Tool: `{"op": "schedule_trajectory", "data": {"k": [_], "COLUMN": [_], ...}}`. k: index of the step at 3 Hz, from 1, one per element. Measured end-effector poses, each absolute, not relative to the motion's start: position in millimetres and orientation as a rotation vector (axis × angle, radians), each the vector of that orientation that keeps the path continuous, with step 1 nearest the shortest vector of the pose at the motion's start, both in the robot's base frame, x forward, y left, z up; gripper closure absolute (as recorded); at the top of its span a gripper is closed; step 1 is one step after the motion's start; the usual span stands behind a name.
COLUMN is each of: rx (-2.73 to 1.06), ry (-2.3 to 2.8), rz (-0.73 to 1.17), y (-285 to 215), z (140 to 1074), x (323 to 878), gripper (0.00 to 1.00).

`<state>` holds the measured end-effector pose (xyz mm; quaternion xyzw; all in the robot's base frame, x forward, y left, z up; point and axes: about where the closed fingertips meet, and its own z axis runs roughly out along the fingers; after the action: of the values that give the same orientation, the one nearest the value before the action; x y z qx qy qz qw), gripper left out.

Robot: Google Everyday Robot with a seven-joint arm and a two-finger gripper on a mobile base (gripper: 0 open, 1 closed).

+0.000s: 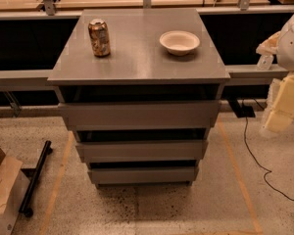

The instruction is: Open middle drawer

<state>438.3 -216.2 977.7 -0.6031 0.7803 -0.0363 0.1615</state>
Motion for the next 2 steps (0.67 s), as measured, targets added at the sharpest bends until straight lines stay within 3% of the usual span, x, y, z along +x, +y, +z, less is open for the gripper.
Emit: {"op": "schedule_trajectory", "data": {"k": [1, 2], "rx": [-1.722, -1.718], "ry": [2.228, 2.218], "rz": [-0.104, -0.110], "y": [-216.2, -216.0], "z": [977.7, 979.3], "x": [438.3, 438.8], "gripper": [0.00, 0.18]}}
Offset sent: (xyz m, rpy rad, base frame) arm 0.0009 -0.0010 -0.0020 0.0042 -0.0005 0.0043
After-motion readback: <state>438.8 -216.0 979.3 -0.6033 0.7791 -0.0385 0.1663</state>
